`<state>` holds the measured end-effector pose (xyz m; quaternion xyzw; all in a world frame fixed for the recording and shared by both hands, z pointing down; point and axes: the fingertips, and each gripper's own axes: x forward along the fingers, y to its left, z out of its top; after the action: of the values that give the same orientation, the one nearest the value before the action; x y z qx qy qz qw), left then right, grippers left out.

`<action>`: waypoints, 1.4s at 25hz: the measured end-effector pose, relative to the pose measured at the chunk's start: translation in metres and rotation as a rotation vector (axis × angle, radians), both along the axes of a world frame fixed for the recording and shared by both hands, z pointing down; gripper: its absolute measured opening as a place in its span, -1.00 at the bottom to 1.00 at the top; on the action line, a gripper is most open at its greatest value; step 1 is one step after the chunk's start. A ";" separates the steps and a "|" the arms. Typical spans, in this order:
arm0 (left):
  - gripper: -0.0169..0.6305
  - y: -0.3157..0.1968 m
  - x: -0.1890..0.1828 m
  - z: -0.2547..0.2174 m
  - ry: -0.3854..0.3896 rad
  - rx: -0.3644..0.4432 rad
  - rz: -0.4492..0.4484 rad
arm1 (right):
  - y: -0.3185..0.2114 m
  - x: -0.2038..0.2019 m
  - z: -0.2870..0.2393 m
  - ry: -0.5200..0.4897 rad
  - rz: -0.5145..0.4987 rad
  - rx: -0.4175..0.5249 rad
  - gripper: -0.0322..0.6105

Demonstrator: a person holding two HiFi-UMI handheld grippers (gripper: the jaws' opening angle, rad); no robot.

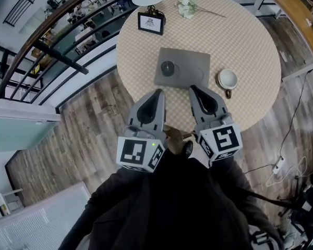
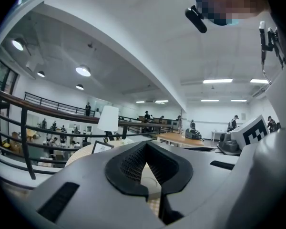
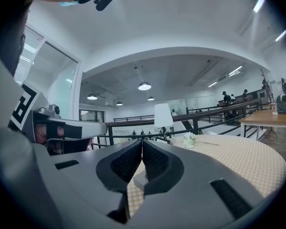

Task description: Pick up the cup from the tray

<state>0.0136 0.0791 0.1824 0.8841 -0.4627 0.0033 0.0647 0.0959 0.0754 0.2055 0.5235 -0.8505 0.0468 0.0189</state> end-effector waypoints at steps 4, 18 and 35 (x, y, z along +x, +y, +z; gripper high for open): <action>-0.93 -0.010 -0.005 0.013 -0.006 -0.040 0.010 | -0.010 -0.008 0.014 -0.008 0.001 -0.039 -0.87; -0.93 -0.062 -0.032 0.046 -0.041 -0.120 0.058 | -0.069 -0.038 0.069 0.046 0.066 -0.183 -0.87; -0.93 -0.131 -0.065 0.119 -0.059 -0.310 0.133 | -0.137 -0.060 0.153 0.145 0.178 -0.348 -0.12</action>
<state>-0.0514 -0.0521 0.3011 0.8917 -0.3990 0.1049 0.1862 0.0362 -0.0620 0.3585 0.5875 -0.7763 0.1569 0.1660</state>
